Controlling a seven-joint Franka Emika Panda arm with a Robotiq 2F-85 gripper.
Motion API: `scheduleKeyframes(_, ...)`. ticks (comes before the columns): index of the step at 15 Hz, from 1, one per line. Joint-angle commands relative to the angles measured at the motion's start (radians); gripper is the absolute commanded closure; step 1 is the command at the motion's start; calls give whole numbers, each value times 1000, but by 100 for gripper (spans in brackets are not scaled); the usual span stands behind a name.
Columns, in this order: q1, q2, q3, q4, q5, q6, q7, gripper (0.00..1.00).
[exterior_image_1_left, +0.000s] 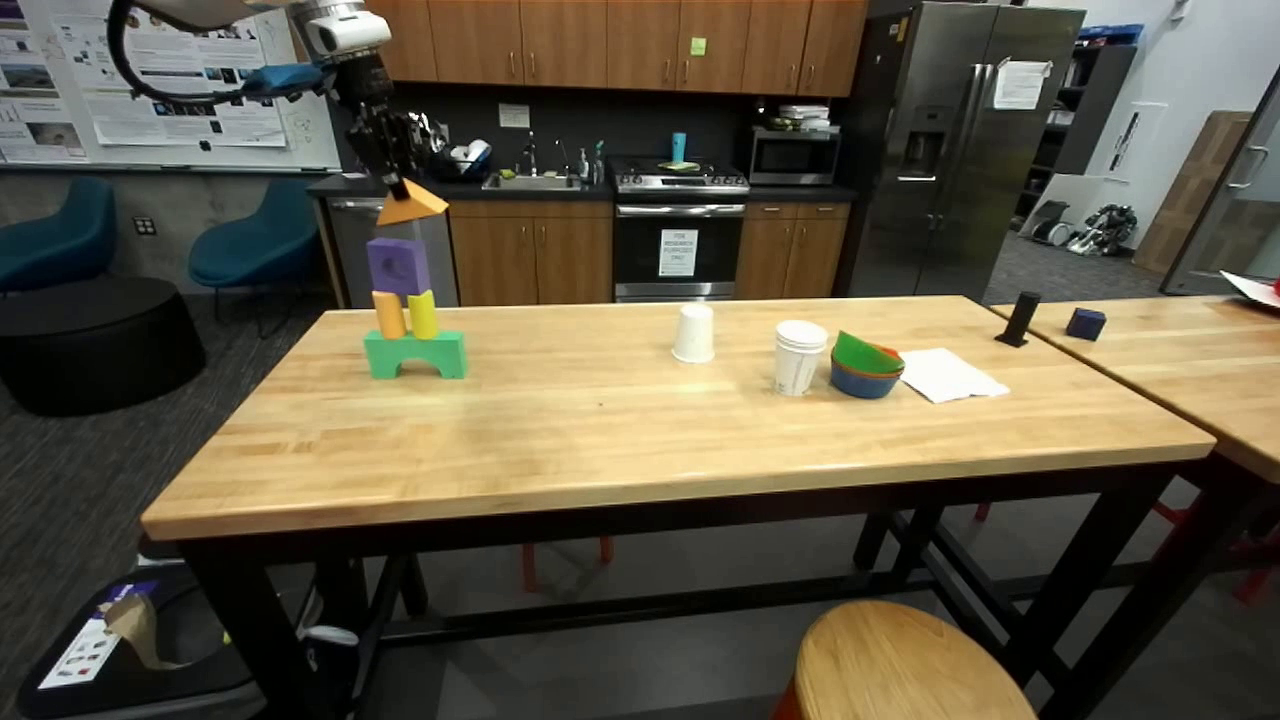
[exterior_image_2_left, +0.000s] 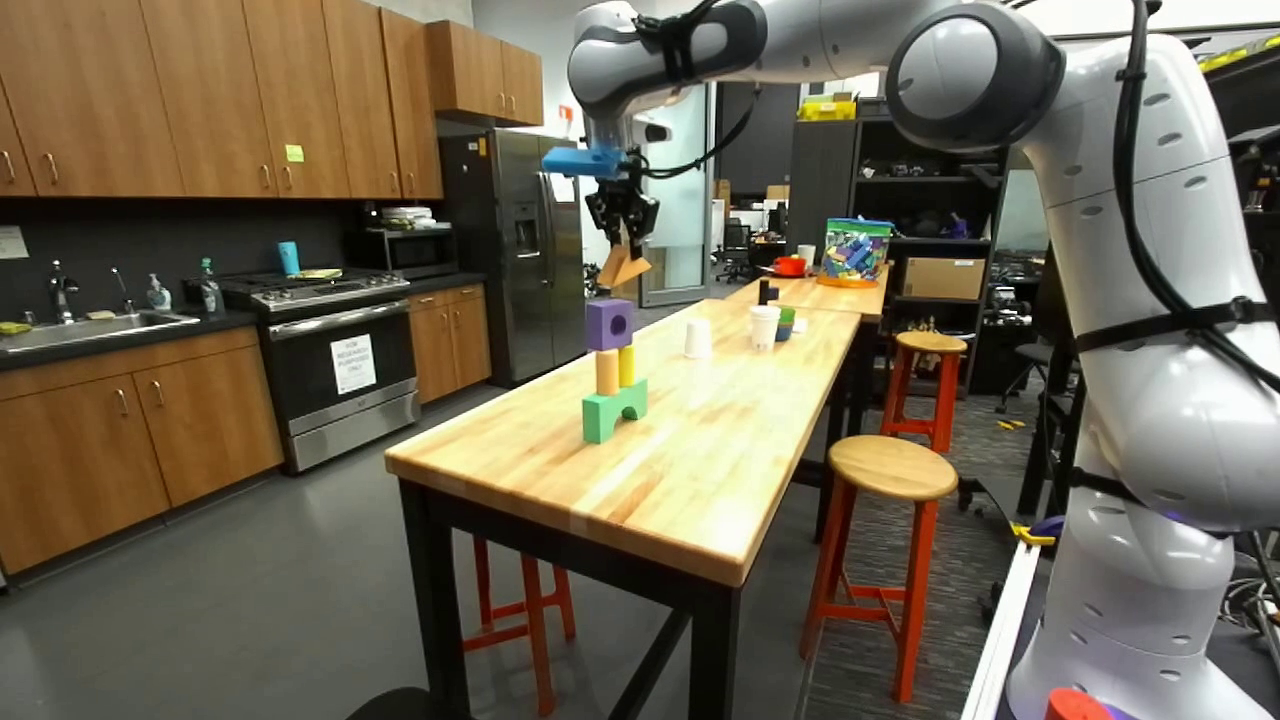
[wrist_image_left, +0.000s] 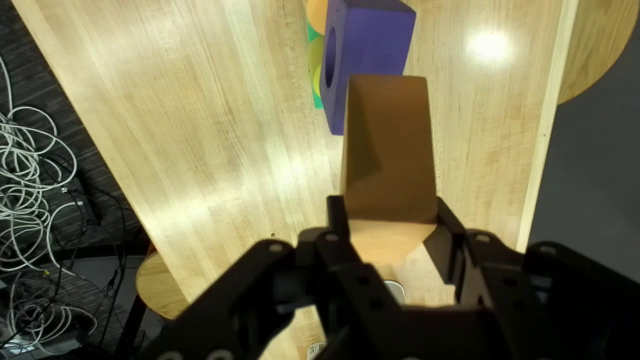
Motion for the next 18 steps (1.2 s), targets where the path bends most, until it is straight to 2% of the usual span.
scheduleKeyframes(1, -3, -34, 8, -39, 54, 34, 29, 84)
scheduleKeyframes(6, -2, -27, 4, -36, 94, 33, 42, 84)
scheduleKeyframes(18, 9, -39, -2, -72, 63, 40, 79, 84)
